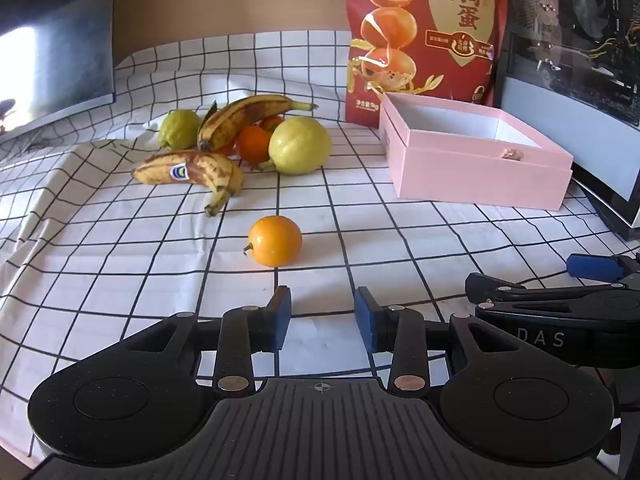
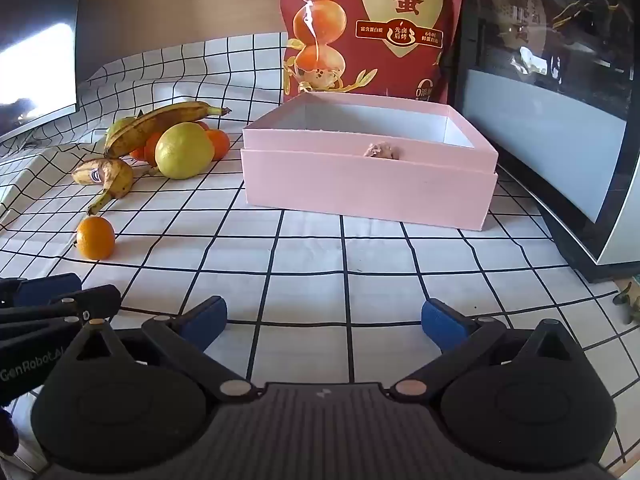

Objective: Organize fruits

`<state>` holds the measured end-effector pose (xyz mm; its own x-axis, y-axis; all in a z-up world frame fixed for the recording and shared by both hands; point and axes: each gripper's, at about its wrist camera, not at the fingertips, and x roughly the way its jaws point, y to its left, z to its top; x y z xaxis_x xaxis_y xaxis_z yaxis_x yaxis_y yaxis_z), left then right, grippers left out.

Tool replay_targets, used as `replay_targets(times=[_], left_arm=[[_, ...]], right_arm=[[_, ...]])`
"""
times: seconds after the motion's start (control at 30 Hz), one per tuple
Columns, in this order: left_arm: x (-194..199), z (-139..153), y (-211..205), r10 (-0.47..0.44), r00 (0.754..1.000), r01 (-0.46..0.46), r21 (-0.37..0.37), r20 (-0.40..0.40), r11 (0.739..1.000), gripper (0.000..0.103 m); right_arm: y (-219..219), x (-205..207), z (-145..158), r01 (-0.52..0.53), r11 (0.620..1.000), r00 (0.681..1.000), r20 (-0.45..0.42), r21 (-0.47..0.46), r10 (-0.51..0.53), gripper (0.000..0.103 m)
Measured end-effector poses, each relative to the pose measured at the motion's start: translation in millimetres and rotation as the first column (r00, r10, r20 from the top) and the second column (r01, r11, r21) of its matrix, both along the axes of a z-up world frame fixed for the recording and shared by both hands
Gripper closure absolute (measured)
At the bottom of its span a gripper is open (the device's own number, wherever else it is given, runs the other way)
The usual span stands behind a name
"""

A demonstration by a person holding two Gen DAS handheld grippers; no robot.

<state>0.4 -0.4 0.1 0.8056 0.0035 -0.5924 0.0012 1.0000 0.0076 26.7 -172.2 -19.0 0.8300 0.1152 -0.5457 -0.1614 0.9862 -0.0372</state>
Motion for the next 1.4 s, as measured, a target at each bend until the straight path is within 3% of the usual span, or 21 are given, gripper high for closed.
replay_targets(times=[1.4], left_arm=[[-2.6, 2.0, 3.1, 0.017, 1.000, -0.017, -0.001, 0.018, 1.000, 0.064]], right_arm=[[4.3, -2.5, -0.1, -0.017, 1.000, 1.000, -0.002, 0.014, 0.017, 0.000]])
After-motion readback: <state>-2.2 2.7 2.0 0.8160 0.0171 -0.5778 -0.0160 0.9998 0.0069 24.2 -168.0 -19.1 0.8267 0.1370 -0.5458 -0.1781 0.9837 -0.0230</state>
